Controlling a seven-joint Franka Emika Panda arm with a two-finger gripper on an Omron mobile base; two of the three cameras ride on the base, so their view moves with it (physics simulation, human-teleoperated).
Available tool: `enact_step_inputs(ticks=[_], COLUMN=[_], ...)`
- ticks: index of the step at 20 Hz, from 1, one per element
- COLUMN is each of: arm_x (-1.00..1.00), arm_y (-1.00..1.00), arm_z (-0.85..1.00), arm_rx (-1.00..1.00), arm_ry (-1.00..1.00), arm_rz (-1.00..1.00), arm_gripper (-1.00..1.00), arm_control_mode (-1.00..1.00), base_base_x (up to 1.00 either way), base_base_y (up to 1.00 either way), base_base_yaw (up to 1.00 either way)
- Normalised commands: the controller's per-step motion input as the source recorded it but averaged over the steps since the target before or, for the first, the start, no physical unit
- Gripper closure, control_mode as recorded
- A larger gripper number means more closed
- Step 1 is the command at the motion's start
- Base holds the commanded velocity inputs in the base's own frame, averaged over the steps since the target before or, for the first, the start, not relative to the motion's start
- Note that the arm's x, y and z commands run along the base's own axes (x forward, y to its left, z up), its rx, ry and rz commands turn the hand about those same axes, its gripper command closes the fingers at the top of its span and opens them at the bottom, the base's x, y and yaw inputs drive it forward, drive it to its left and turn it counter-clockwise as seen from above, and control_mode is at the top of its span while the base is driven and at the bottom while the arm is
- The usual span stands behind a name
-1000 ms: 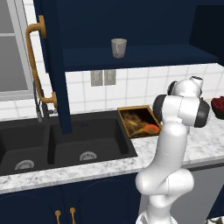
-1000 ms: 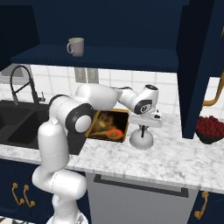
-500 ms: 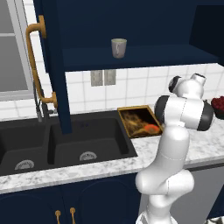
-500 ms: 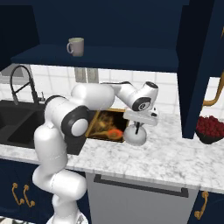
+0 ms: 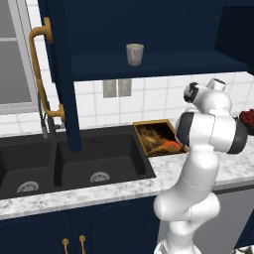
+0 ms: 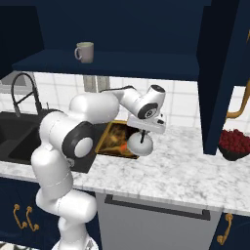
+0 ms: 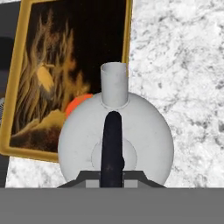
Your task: Pick the kettle from the counter and place it on the tray. Then pick the mug from the cabinet and place it on the tray. Then close the cabinet doors.
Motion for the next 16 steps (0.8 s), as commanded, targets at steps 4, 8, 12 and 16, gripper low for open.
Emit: enact_step_inputs(ticks=[4, 8, 12, 16], arm_x=[0.1, 0.42, 0.63, 0.82], arm_y=[0.64, 0.47, 0.42, 0.3], arm_z=[0.0, 0.0, 0.0, -0.16], arm_rx=[0.0, 0.0, -0.01, -0.06], arm_ry=[-0.03, 0.0, 0.0, 0.0], arm_rz=[0.0, 0.0, -0.03, -0.11], arm_gripper=[1.0, 1.0, 1.0, 1.0], arm_control_mode=[-1.0, -1.0, -1.0, -1.0], base_base_x=[0.0, 0.0, 0.0, 0.0], base_base_y=[0.0, 0.0, 0.0, 0.0], base_base_yaw=[0.0, 0.0, 0.0, 0.0])
